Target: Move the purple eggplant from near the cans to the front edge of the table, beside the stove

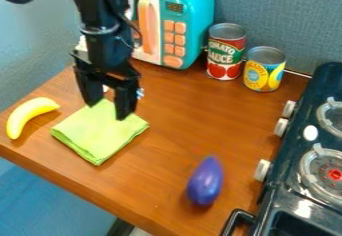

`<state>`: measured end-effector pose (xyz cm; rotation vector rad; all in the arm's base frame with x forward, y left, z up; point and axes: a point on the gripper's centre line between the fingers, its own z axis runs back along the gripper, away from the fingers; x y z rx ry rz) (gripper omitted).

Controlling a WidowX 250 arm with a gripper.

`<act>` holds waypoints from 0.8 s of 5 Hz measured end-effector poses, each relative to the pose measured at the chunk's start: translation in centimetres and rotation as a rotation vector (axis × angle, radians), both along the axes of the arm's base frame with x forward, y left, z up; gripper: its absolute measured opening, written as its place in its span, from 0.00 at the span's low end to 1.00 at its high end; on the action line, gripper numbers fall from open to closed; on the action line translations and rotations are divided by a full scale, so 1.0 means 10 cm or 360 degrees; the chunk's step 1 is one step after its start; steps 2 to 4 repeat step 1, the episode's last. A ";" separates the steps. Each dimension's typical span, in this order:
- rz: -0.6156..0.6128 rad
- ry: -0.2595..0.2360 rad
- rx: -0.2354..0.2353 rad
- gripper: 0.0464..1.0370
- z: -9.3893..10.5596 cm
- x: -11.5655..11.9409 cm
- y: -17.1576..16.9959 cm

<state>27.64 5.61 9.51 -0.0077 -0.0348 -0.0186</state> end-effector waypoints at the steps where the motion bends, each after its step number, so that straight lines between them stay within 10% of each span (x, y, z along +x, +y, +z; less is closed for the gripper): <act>1: -0.0067 -0.0002 0.0093 0.95 0.07 0.02 0.11; 4: -0.0067 -0.0002 0.0093 0.95 0.07 0.02 0.11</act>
